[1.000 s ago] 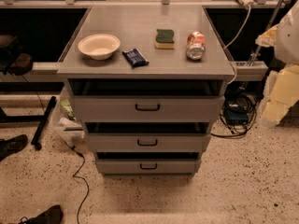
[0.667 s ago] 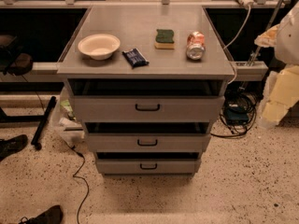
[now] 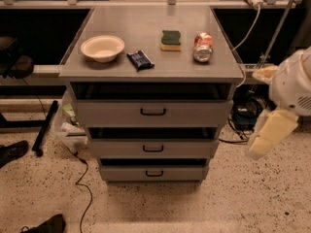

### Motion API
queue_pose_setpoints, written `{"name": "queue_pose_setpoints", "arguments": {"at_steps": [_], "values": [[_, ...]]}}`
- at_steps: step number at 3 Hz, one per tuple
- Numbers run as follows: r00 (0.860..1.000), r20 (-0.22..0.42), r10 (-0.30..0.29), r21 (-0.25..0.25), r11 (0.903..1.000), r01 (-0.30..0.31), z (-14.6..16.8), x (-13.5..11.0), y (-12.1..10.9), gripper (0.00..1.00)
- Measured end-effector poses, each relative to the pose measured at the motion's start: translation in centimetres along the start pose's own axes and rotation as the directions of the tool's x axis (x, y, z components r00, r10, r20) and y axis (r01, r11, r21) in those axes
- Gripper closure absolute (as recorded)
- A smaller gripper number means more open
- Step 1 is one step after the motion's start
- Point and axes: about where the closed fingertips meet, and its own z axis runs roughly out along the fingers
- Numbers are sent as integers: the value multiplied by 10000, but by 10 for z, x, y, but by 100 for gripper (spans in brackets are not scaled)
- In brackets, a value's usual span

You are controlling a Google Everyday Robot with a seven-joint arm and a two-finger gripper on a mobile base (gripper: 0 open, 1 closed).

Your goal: Open bottom drawer

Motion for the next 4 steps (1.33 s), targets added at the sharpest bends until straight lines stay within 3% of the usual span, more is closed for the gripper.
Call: {"name": "queue_pose_setpoints", "arguments": {"at_steps": [1,2,3,4], "values": [[9947,958,376,-248,9991,-353,58,8,17,0],[9781,1988,620,-311,9979,-569,115,8,32,0],[9479,3060,880,-467,9959,-773,175,-2,54,0],[9424,3247,801,179,9957,-908,178,-7,38,0]]}}
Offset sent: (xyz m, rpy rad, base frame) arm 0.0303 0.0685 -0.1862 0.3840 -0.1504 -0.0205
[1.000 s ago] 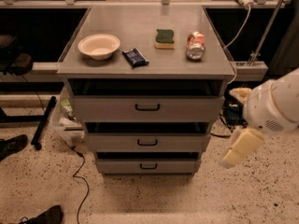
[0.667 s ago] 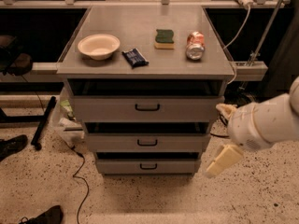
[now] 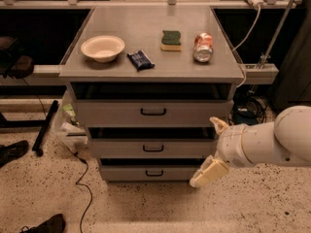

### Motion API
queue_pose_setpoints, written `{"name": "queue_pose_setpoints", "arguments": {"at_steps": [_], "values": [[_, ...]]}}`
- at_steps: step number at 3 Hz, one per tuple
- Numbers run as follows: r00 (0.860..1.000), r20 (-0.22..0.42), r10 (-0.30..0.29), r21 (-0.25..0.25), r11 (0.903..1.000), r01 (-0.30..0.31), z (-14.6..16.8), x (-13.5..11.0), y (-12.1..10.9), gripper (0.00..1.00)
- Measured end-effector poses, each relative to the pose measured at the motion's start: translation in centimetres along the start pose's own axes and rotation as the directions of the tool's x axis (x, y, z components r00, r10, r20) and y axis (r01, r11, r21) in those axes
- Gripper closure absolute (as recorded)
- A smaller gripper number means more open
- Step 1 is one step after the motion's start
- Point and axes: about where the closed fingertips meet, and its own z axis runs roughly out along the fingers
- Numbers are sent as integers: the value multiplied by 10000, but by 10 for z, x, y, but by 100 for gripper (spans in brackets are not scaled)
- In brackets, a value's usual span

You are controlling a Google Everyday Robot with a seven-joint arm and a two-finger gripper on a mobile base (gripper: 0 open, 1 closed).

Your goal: Open bottom drawer

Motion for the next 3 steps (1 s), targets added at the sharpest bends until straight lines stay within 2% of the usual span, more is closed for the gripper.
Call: {"name": "queue_pose_setpoints", "arguments": {"at_steps": [1,2,3], "values": [[10000,0,0,-3,10000,0,0,0,0,0],[10000,-50,-42,-390,9992,40,16,10,-3,0],[9996,-286,67,-747,9972,-88,56,46,-12,0]]}}
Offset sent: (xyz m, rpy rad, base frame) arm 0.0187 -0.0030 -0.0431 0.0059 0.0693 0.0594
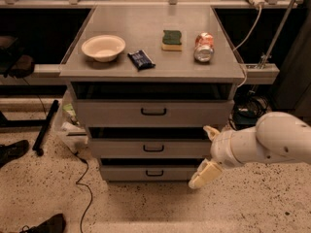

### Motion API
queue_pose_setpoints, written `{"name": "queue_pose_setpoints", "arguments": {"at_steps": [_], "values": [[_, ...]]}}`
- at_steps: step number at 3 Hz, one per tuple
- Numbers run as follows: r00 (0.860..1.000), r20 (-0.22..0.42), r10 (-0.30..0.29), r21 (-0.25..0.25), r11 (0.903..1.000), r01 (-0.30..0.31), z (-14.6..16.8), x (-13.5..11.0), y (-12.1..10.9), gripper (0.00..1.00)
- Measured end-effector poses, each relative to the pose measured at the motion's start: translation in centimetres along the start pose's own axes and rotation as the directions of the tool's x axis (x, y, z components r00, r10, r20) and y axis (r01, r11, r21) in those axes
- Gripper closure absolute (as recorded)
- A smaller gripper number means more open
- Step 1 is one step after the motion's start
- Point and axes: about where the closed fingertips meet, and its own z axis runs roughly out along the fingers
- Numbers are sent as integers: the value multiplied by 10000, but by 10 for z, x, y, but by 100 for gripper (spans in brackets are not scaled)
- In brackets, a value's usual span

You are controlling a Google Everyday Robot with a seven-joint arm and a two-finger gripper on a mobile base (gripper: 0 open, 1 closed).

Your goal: Open bottom drawer

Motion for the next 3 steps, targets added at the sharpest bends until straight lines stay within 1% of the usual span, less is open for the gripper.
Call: {"name": "queue_pose_setpoints", "arguments": {"at_steps": [2,3], "values": [[9995,187,271,-750,9969,-257,92,76,-18,0],[9976,579,388,-944,9950,-332,132,108,-21,0]]}}
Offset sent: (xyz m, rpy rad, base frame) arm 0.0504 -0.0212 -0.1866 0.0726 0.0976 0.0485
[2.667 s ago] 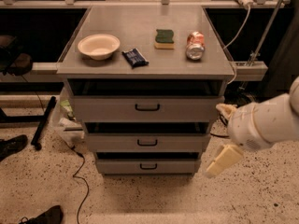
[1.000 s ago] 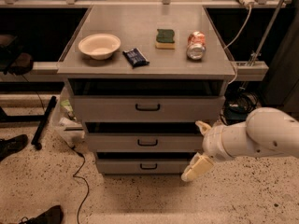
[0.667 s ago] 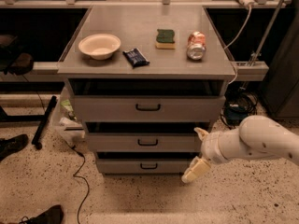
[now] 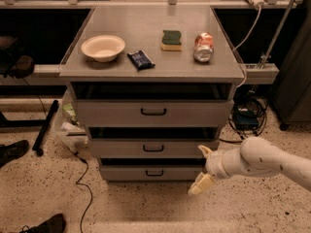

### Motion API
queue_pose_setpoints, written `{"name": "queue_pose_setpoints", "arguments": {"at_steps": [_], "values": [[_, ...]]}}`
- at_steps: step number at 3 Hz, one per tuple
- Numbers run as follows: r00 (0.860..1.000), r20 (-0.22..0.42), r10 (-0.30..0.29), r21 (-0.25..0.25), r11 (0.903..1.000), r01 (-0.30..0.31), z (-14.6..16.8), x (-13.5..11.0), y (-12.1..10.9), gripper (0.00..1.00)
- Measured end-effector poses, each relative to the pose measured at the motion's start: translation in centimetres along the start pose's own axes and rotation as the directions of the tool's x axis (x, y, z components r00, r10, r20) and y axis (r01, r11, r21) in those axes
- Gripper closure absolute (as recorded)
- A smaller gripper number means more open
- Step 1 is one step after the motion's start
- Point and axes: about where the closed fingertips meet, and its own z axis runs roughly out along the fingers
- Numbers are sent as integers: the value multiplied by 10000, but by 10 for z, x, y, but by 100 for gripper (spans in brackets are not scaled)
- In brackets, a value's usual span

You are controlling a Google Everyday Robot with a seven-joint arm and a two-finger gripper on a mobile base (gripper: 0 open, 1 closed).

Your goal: Open bottom drawer

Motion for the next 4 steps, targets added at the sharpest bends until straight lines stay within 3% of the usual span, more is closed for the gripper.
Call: {"name": "queue_pose_setpoints", "arguments": {"at_steps": [1,3,4], "values": [[9967,806,26,39,10000,-29,32,26,-5,0],[9749,2221,-156,-121,9998,188,99,62,-5,0],[9749,2223,-156,-123,9997,188,99,62,-5,0]]}}
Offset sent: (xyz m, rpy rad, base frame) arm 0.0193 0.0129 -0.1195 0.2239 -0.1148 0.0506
